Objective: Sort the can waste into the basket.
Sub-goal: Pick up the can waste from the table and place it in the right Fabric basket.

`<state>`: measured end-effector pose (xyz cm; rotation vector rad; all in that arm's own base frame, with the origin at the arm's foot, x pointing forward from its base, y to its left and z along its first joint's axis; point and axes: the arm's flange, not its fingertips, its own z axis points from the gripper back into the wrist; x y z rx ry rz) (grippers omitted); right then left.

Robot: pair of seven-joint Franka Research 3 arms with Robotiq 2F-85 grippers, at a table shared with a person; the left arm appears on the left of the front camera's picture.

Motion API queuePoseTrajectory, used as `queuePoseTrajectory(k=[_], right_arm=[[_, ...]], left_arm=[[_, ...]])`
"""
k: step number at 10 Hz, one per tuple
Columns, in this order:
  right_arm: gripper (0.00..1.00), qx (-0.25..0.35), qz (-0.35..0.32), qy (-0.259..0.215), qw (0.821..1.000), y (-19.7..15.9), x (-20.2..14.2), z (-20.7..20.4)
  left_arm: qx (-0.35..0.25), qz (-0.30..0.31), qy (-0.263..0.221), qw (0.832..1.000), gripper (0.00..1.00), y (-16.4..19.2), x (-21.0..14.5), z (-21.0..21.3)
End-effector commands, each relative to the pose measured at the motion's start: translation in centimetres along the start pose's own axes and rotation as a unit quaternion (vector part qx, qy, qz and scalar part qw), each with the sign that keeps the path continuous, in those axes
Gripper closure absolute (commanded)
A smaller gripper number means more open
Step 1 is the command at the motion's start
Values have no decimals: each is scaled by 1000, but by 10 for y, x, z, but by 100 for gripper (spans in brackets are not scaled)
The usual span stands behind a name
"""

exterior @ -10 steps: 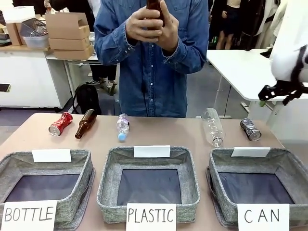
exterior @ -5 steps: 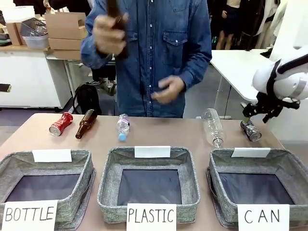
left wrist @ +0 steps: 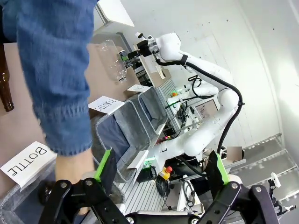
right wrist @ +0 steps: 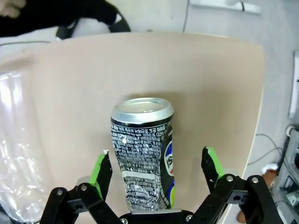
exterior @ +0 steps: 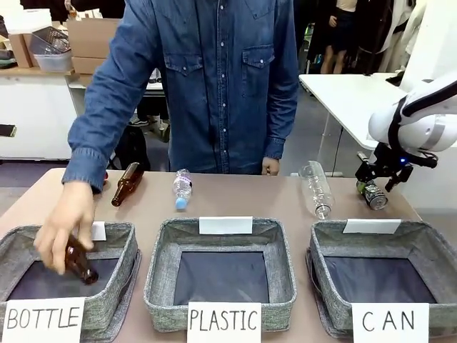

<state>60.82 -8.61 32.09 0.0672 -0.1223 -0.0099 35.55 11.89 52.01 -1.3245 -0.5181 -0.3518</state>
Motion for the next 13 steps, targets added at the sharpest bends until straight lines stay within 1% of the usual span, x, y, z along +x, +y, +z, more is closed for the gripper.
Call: queuePoseTrajectory(k=[1, 5, 6, 7, 8, 9, 10, 12, 13], right_arm=[[0, -21, -6, 12, 1000, 8, 8, -1], [0, -44, -6, 11, 999, 13, 9, -4], [60, -45, -4, 15, 999, 13, 10, -4], [60, -45, -5, 19, 999, 13, 10, -4], [100, -45, -2, 21, 999, 13, 10, -4], [65, -47, 2, 23, 999, 14, 10, -4], [100, -48, 5, 23, 999, 14, 11, -4], [100, -44, 7, 28, 999, 14, 10, -4], [100, -42, -2, 26, 999, 14, 10, -4]], left_arm=[[-4, -11, 4, 1000, 0, -2, 0, 2], [-4, -11, 4, 1000, 0, -2, 0, 2], [-4, -11, 4, 1000, 0, -2, 0, 2], [-4, -11, 4, 1000, 0, -2, 0, 2], [-4, -11, 4, 1000, 0, -2, 0, 2], [-4, -11, 4, 1000, 0, -2, 0, 2], [-4, -11, 4, 1000, 0, -2, 0, 2], [-4, -11, 4, 1000, 0, -2, 0, 2], [-4, -11, 4, 1000, 0, -2, 0, 2]])
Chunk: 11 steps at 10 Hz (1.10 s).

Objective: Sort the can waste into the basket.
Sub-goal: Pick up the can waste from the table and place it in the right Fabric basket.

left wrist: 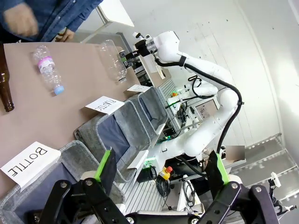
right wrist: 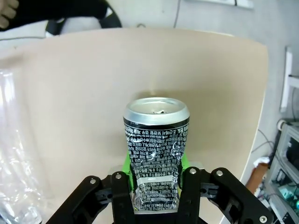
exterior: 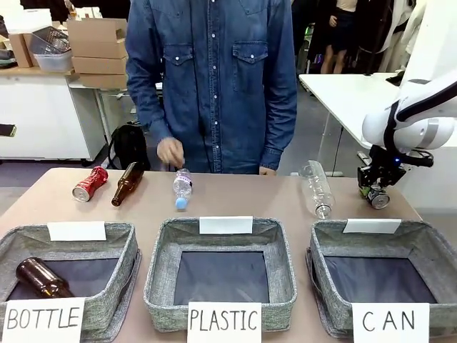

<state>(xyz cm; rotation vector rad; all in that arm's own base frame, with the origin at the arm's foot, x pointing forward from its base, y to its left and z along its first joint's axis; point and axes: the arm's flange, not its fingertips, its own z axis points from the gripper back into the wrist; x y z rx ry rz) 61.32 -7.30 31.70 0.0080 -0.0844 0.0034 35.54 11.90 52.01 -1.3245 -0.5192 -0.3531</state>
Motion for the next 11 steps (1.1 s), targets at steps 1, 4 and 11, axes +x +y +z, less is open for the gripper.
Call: queuePoseTrajectory(k=[1, 4, 11], right_arm=[[100, -9, -15, 7, 1000, 2, 6, 1], [100, -16, -16, 0, 1000, 5, 5, 7], [100, 25, 200, -14, 979, 35, -142, 210]], left_arm=[[-4, -10, 4, 1000, 0, -2, 0, 2], [-4, -10, 4, 1000, 0, -2, 0, 2], [-4, -10, 4, 1000, 0, -2, 0, 2]])
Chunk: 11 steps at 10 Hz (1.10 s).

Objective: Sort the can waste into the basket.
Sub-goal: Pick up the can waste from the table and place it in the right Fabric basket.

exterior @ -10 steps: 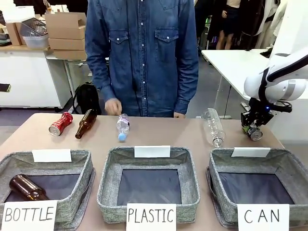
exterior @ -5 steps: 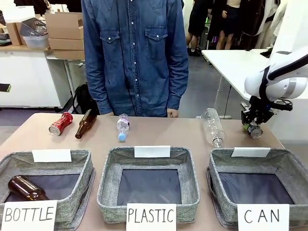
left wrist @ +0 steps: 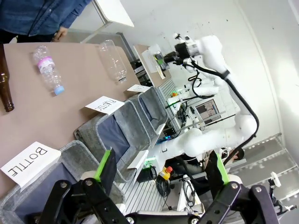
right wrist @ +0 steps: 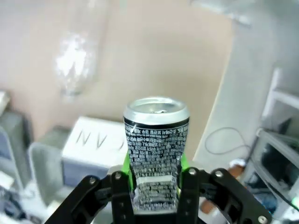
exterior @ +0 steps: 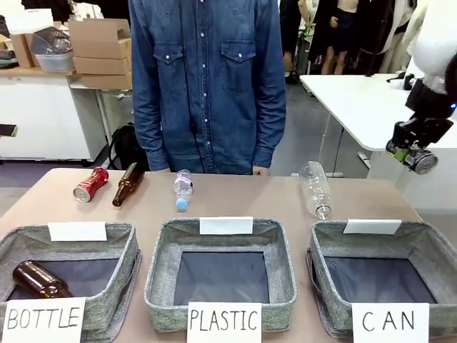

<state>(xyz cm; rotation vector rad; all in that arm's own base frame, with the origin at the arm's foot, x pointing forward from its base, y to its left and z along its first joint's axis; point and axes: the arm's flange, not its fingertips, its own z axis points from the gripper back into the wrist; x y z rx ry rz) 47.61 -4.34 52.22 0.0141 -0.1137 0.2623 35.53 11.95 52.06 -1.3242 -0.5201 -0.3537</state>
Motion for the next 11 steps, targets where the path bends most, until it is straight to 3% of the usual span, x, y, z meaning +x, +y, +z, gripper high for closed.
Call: queuePoseTrajectory(k=[1, 2, 3, 4, 7, 11], right_arm=[[100, 12, 166, -18, 986, 26, -47, 0], [100, 71, 311, -12, 948, 44, -78, 4], [100, 137, 418, 2, 898, 55, -98, 6], [100, 164, 444, 10, 881, 64, -109, 3], [100, 159, 502, 11, 850, 82, -132, -5], [100, 164, 492, 3, 855, 78, -127, -3]], left_arm=[[-4, -10, 5, 1000, 0, -2, 0, 1], [-4, -10, 5, 1000, 0, -2, 0, 1], [-4, -10, 5, 1000, 0, -2, 0, 1], [-4, -10, 5, 1000, 0, -2, 0, 1], [-4, -10, 5, 1000, 0, -2, 0, 1], [-4, -10, 5, 1000, 0, -2, 0, 1]])
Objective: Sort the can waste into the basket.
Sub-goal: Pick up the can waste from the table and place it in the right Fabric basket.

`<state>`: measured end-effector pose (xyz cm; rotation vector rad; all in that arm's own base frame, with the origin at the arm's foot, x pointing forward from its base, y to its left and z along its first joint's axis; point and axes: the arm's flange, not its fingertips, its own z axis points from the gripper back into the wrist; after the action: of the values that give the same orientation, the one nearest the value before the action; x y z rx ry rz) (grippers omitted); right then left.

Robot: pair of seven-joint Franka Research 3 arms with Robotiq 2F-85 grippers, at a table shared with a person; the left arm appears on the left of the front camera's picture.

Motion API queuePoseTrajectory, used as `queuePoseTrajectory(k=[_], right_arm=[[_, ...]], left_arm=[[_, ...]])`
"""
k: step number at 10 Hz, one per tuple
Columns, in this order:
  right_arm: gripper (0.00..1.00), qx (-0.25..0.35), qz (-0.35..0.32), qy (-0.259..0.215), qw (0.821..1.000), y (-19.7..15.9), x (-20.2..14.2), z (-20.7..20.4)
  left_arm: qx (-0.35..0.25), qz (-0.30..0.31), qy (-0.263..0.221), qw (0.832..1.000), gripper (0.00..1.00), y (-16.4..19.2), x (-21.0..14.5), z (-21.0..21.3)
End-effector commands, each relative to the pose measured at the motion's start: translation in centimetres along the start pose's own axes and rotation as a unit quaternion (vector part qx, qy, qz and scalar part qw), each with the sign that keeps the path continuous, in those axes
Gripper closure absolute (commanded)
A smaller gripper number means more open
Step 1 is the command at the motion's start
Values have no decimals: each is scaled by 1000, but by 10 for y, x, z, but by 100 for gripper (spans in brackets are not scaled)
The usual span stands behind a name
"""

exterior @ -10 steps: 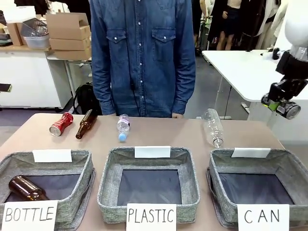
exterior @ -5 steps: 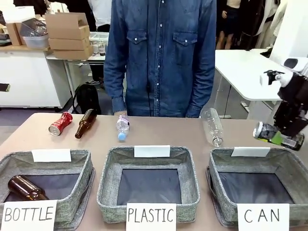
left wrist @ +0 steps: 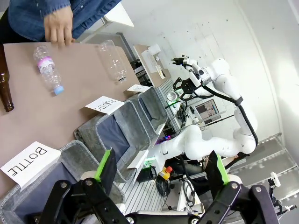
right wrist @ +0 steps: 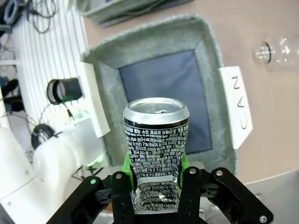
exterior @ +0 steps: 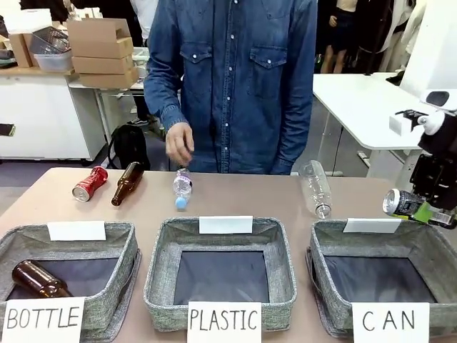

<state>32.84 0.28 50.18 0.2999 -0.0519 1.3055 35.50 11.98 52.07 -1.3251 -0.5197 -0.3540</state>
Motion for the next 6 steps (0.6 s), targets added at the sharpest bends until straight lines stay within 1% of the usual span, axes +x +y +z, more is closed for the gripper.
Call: queuePoseTrajectory(k=[1, 2, 3, 4, 5, 6], right_arm=[[100, -3, 3, -4, 1000, -7, -1, 5], [26, 1, -1, -9, 1000, -8, -1, 5], [22, -1, -2, -12, 1000, -9, -2, 5], [0, -6, -5, -11, 1000, -9, -2, 5], [15, -5, -8, -13, 1000, -10, -3, 5], [0, -4, -9, -13, 1000, -11, -2, 5]], left_arm=[[-3, -10, 4, 1000, 0, -2, 0, 1], [-3, -10, 4, 1000, 0, -2, 0, 1], [-3, -10, 4, 1000, 0, -2, 0, 1], [-3, -10, 4, 1000, 0, -2, 0, 1], [-3, -10, 4, 1000, 0, -2, 0, 1], [-3, -10, 4, 1000, 0, -2, 0, 1]])
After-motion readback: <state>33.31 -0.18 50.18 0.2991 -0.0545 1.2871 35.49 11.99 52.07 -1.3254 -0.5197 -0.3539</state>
